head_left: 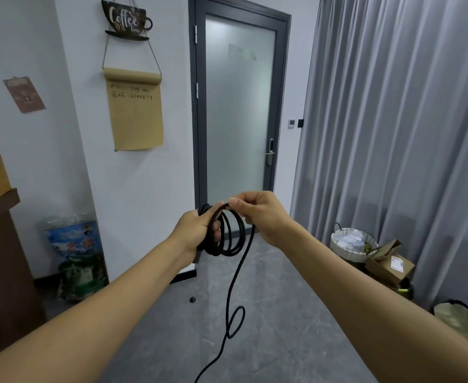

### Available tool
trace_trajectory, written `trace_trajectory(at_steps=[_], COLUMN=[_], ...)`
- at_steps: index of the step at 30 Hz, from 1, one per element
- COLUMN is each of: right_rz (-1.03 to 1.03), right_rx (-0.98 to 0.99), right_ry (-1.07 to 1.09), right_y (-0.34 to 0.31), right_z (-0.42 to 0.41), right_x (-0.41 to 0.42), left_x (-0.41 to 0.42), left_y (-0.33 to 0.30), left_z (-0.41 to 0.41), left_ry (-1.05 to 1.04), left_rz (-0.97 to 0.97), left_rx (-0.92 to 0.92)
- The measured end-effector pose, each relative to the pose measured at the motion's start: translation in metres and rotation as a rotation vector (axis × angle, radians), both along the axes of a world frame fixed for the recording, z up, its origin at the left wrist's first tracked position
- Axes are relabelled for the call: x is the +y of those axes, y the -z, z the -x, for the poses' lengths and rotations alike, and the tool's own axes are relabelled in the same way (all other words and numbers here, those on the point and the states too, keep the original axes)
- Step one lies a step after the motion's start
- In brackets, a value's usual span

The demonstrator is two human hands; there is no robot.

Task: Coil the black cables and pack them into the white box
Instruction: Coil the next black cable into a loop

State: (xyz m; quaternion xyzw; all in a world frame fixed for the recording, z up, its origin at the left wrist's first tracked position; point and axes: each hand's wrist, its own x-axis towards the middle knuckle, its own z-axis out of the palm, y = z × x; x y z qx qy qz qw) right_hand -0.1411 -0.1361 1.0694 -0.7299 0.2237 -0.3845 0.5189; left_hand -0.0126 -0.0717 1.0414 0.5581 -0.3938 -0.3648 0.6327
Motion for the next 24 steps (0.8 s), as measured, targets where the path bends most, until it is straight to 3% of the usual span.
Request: trace_trajectory(at_steps=[9, 17, 24], right_rz=[-0.148, -0.134, -0.127], right_rx=[-0.08, 0.01, 0.128], right_ry=[0.153, 0.225, 0.246], right_y=[0.007, 0.01, 0.023], right_z=[0.002, 0.009, 0.025], right_x=[-0.007, -0.015, -0.028], left_x=[0.005, 0.009, 0.016], left_y=[-0.006, -0.004, -0.001], left_z=[0.017, 0.016, 0.005], left_ry=[0.194, 0.218, 0.073], left_rz=[0.006, -0.023, 0.009], left_rx=[0.281, 0.202, 0.113])
